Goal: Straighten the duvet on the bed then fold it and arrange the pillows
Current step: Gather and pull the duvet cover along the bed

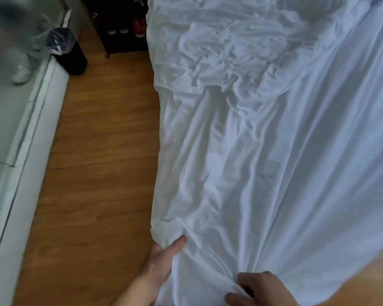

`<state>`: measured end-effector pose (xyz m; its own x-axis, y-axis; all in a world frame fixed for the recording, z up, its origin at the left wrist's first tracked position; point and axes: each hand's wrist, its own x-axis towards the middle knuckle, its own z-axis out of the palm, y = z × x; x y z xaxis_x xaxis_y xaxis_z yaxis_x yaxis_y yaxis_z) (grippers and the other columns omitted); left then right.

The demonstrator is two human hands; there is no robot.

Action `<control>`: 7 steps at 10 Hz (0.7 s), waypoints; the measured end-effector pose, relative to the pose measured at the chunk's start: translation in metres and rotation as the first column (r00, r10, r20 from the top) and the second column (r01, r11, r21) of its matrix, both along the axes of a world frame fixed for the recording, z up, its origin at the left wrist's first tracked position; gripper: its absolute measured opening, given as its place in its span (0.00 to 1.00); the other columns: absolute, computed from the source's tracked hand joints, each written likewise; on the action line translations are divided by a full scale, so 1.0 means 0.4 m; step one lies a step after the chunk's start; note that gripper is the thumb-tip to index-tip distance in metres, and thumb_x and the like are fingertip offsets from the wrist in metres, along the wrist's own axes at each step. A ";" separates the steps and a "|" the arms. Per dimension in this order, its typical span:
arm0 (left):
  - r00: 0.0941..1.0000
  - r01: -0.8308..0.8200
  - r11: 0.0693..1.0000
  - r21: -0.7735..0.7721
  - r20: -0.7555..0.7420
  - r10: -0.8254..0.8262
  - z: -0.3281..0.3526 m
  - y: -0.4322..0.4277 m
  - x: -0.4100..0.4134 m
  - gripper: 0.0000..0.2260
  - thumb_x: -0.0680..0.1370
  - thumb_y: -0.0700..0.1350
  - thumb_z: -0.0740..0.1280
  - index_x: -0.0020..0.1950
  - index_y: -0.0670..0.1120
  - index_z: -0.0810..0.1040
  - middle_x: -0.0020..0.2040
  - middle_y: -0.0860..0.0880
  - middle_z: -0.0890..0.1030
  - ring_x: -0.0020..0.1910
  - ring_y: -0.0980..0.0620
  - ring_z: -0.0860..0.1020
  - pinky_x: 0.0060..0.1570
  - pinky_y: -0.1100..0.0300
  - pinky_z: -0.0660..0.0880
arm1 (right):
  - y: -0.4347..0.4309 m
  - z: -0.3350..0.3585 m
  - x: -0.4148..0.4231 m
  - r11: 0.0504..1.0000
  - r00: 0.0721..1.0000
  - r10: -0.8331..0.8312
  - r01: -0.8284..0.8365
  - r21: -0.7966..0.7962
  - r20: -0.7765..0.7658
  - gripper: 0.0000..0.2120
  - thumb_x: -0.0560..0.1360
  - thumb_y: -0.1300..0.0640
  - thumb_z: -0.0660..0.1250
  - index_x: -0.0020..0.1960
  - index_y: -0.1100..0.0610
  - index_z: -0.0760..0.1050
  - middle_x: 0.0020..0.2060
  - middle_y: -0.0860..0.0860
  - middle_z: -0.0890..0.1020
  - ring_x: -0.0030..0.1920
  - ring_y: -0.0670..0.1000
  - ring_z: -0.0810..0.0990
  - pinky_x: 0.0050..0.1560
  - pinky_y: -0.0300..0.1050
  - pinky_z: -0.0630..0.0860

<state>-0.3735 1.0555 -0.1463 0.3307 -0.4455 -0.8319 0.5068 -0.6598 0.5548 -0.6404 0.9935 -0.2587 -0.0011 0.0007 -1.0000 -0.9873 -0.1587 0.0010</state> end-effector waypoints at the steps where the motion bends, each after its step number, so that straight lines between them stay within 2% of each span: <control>1: 0.983 0.056 0.995 0.081 0.172 -0.069 -0.028 0.079 0.033 0.15 0.64 0.41 0.82 0.48 0.48 0.84 0.42 0.51 0.88 0.46 0.48 0.85 0.45 0.54 0.78 | 0.069 0.078 0.088 0.931 0.955 -0.211 0.261 -0.255 0.206 0.17 0.79 0.40 0.57 0.42 0.48 0.76 0.49 0.41 0.77 0.66 0.53 0.76 0.56 0.42 0.68; 2: 0.955 -0.018 0.955 0.296 0.288 -0.072 -0.080 0.157 0.052 0.23 0.60 0.47 0.82 0.53 0.46 0.80 0.48 0.49 0.83 0.51 0.44 0.79 0.51 0.55 0.71 | 0.144 0.145 0.130 0.934 0.912 0.143 0.005 -0.358 0.384 0.14 0.84 0.40 0.52 0.49 0.46 0.69 0.59 0.45 0.73 0.68 0.49 0.74 0.65 0.40 0.64; 3: 0.960 0.040 0.926 0.376 0.241 -0.139 -0.078 0.143 0.062 0.34 0.58 0.49 0.84 0.60 0.39 0.79 0.55 0.42 0.82 0.54 0.42 0.80 0.56 0.53 0.73 | 0.138 0.200 0.131 0.923 0.898 -0.067 0.222 -0.314 0.435 0.15 0.76 0.36 0.59 0.39 0.45 0.71 0.44 0.49 0.72 0.52 0.50 0.77 0.52 0.42 0.69; 4: 0.896 0.162 0.865 0.475 0.297 -0.331 -0.097 0.054 0.077 0.47 0.56 0.52 0.81 0.72 0.40 0.69 0.63 0.39 0.80 0.58 0.39 0.80 0.58 0.51 0.75 | 0.075 0.216 0.113 0.889 0.903 -0.135 0.292 -0.352 0.409 0.21 0.69 0.31 0.63 0.34 0.48 0.64 0.35 0.45 0.70 0.38 0.42 0.71 0.40 0.35 0.67; 5: 0.663 0.328 0.770 0.547 0.447 -0.600 -0.047 -0.076 0.050 0.44 0.70 0.52 0.74 0.79 0.52 0.52 0.74 0.41 0.67 0.67 0.38 0.73 0.61 0.50 0.74 | 0.025 0.256 0.094 0.876 0.894 -0.128 0.305 -0.373 0.430 0.17 0.73 0.42 0.67 0.34 0.48 0.64 0.35 0.44 0.73 0.42 0.46 0.76 0.39 0.34 0.68; 6: 0.376 0.575 0.660 0.483 0.561 -0.738 0.039 -0.196 -0.023 0.37 0.77 0.53 0.68 0.81 0.58 0.50 0.81 0.49 0.48 0.78 0.45 0.57 0.71 0.51 0.67 | -0.042 0.315 0.053 0.790 0.848 -0.171 0.422 -0.444 0.502 0.04 0.76 0.46 0.66 0.42 0.41 0.73 0.41 0.38 0.77 0.46 0.40 0.76 0.52 0.37 0.75; 7: 0.076 0.804 0.361 0.473 0.519 -0.851 0.075 -0.300 -0.107 0.34 0.80 0.55 0.63 0.82 0.60 0.49 0.82 0.54 0.39 0.81 0.49 0.45 0.77 0.53 0.57 | -0.149 0.363 -0.030 0.647 0.847 -0.191 0.489 -0.585 0.497 0.18 0.79 0.44 0.65 0.68 0.43 0.71 0.63 0.42 0.75 0.63 0.44 0.75 0.65 0.41 0.71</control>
